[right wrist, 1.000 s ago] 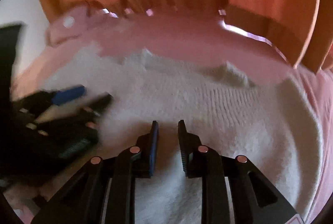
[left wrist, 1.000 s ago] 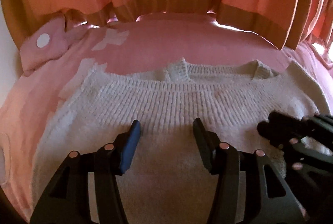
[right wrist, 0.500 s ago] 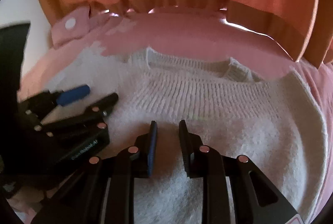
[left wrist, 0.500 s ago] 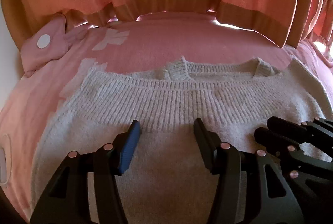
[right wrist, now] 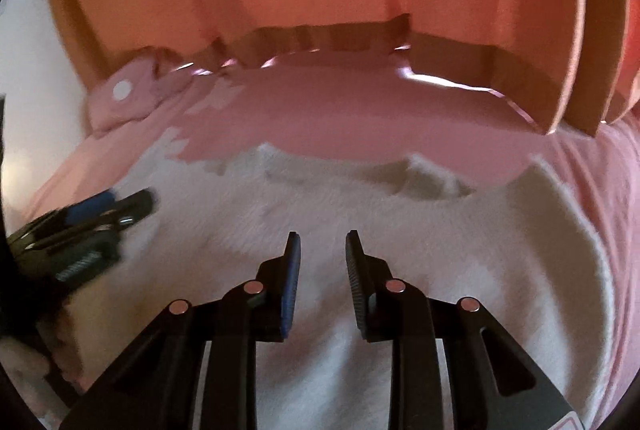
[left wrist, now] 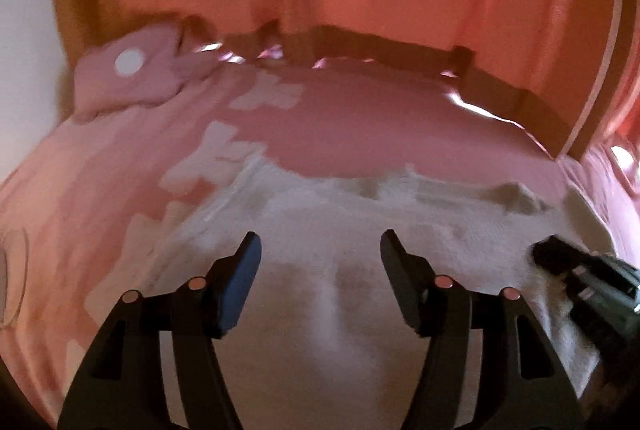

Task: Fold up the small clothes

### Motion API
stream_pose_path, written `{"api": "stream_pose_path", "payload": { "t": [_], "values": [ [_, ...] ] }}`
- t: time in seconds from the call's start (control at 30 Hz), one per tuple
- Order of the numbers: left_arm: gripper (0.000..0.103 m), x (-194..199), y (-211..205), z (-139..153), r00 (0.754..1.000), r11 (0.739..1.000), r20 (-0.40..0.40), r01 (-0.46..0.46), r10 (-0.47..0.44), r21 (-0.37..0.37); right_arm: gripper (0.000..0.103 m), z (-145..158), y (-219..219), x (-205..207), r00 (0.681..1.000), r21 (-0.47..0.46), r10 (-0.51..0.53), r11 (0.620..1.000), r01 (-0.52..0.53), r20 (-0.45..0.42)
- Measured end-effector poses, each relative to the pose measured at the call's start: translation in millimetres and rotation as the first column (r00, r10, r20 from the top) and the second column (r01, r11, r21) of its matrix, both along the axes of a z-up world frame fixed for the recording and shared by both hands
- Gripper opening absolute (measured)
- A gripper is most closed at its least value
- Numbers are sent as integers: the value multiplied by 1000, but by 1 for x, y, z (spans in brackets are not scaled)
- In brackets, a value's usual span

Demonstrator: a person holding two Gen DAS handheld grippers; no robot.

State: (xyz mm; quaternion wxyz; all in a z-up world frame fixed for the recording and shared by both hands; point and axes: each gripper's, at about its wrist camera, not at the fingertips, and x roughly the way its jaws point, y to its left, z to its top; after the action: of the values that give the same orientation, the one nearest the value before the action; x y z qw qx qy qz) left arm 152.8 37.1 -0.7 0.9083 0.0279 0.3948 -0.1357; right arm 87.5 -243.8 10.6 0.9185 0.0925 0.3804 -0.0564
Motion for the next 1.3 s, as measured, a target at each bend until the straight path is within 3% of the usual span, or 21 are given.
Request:
{"api": "stream_pose_path", "payload": {
  "t": [0.1, 0.17, 0.23, 0.3, 0.43, 0.5, 0.6, 0.67, 0.7, 0.8, 0.9, 1.0, 1.03, 1.17, 1.27, 1.3],
  "values": [
    [60, 14, 8, -14, 998, 999, -51, -40, 42, 28, 29, 4, -46, -1, 987, -34, -157, 987, 158, 18],
    [60, 22, 12, -19, 996, 998, -68, -54, 57, 36, 38, 4, -75, -5, 972, -16, -235, 972, 236, 24],
    [61, 25, 13, -22, 995, 997, -72, -62, 65, 47, 47, -7, -104, -5, 955, -5, -297, 955, 297, -31],
    [64, 25, 9, -26, 996, 996, -70, -58, 63, 69, 45, -28, -121, 2, 941, -20, -310, 950, 310, -132],
    [67, 20, -2, -28, 998, 990, -38, -44, 50, 136, 40, -18, -127, -7, 943, 7, -322, 946, 324, -84],
    [67, 20, -3, -29, 998, 989, -35, -46, 52, 140, 43, -8, -117, -8, 955, 9, -295, 955, 295, -27],
    [68, 19, -3, -30, 998, 988, -31, -49, 54, 145, 45, -33, -105, 10, 952, -70, -269, 963, 261, -144],
    [68, 18, -4, -30, 998, 988, -28, -49, 53, 149, 48, -25, -93, 6, 956, -108, -273, 959, 262, -104],
    [68, 18, -4, -30, 998, 988, -28, -49, 53, 149, 48, -18, -86, 4, 964, -78, -253, 966, 247, -79],
    [68, 17, -3, -28, 998, 988, -27, -51, 56, 144, 48, 0, -54, -2, 989, 76, -146, 986, 146, -11],
    [68, 13, -3, -26, 999, 989, -21, -41, 44, 140, 48, 8, 1, -2, 1000, 10, -13, 1000, 13, 22],
    [71, 7, 0, -25, 999, 991, -22, -36, 39, 130, 48, -6, 45, 5, 995, -23, 92, 995, -93, -28],
    [72, 6, 0, -24, 999, 991, -21, -36, 39, 127, 48, -18, 56, 10, 990, -28, 116, 993, -118, -80],
    [72, 1, 7, -18, 998, 993, -27, -47, 50, 108, 48, -29, 71, 9, 990, -140, 109, 983, -121, -85],
    [73, -8, 33, 2, 997, 997, -13, -79, 79, 19, 49, -29, 65, 8, 991, -98, 105, 989, -113, -87],
    [81, -12, 44, 8, 995, 995, -4, -101, 101, -2, 49, -29, 64, 8, 990, -94, 105, 989, -114, -89]
  ]
}}
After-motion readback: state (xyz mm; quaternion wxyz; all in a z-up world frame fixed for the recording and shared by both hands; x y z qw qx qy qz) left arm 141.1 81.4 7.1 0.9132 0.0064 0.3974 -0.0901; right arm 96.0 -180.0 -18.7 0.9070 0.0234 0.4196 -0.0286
